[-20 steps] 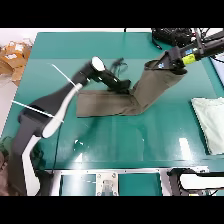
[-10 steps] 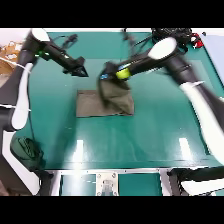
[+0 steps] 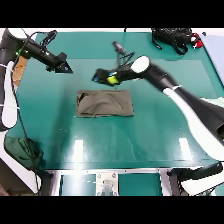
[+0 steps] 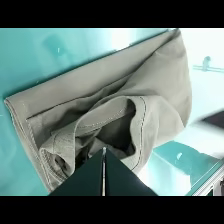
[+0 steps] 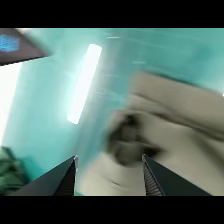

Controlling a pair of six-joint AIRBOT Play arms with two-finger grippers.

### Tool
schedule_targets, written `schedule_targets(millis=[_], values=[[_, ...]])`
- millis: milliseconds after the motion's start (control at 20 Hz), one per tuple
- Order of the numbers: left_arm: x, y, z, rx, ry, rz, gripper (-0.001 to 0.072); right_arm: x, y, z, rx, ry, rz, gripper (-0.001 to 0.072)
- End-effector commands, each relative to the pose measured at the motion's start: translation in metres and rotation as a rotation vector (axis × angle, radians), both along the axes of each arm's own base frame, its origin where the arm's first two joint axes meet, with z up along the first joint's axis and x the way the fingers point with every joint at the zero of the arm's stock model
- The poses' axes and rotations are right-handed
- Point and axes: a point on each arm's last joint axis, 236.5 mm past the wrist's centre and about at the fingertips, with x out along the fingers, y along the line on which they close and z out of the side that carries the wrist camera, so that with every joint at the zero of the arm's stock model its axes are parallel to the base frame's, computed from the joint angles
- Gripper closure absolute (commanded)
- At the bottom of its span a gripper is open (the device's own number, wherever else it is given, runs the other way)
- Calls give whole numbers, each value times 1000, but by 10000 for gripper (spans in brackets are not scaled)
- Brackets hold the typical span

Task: Fold the shirts.

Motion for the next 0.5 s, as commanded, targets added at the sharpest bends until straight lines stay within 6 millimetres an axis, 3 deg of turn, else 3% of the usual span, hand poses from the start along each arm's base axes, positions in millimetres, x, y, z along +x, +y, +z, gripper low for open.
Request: schedule_targets(millis=[0, 100, 200, 300, 450], values=[[1, 4, 0, 2, -6, 2, 679, 2, -118, -16, -172, 130, -44, 244], [1, 4, 0, 2, -6, 2, 679, -1, -181, -37, -231, 232, -106, 243], [1, 4, 0, 2, -6, 2, 679, -8, -212, -65, -218, 310, -162, 243], [1, 4, 0, 2, -6, 2, 680, -16, -217, -98, -178, 355, -180, 243], [1, 4, 0, 1, -5, 2, 680, -27, -189, -140, -65, 396, -161, 243]])
